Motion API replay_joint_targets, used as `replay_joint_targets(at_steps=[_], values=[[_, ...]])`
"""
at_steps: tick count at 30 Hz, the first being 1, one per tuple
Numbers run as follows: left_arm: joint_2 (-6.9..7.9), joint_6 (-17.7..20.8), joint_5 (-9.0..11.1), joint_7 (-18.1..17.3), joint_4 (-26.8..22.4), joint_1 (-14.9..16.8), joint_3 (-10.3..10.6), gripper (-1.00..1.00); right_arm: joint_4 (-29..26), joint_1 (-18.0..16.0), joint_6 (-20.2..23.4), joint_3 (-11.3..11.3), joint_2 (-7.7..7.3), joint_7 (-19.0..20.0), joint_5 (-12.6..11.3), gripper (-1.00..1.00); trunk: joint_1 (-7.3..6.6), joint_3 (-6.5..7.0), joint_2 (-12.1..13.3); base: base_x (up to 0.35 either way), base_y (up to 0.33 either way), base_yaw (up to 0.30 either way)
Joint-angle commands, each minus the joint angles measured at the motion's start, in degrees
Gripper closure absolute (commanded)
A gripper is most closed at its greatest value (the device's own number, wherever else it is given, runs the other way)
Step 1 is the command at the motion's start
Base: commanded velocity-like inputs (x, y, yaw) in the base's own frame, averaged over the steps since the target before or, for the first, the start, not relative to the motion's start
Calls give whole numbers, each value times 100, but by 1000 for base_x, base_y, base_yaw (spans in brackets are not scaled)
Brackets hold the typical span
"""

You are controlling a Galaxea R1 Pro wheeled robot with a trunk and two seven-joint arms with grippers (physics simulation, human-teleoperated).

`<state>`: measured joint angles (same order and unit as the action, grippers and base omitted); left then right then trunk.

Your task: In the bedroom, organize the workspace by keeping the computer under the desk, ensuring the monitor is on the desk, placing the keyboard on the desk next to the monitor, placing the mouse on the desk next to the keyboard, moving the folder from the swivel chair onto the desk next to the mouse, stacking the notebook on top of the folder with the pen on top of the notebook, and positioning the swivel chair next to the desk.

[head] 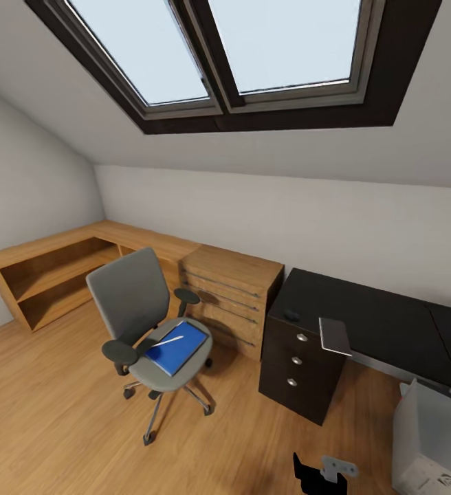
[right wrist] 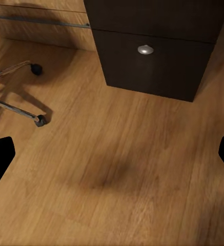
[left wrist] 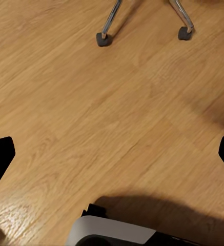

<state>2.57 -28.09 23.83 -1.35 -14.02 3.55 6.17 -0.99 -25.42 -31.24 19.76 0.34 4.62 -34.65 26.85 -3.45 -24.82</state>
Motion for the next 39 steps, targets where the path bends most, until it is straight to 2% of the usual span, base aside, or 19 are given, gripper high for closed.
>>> replay_joint_targets(at_steps=[1, 10, 25, 30, 39], values=[[5, -21, 61, -14, 5, 5, 41, -100, 11, -7, -23, 11, 1, 48, -62, -100, -19, 6, 30, 0, 0, 0], [13, -28, 60, -18, 5, 5, 36, -100, 11, -7, -23, 11, 6, 48, -67, -100, -41, 24, 70, 0, 0, 61], [16, -30, 52, -23, 5, 5, 34, -100, 11, -7, -23, 11, 10, 48, -68, -100, -41, 24, 70, 8, 0, 247], [17, -30, 52, -23, 5, 5, 34, -100, 11, -7, -23, 11, 10, 48, -68, -100, -41, 24, 70, 187, 0, 222], [16, -30, 52, -23, 5, 5, 34, -100, 11, -7, -23, 11, 5, 48, -68, -100, -41, 24, 70, 307, 0, 49]])
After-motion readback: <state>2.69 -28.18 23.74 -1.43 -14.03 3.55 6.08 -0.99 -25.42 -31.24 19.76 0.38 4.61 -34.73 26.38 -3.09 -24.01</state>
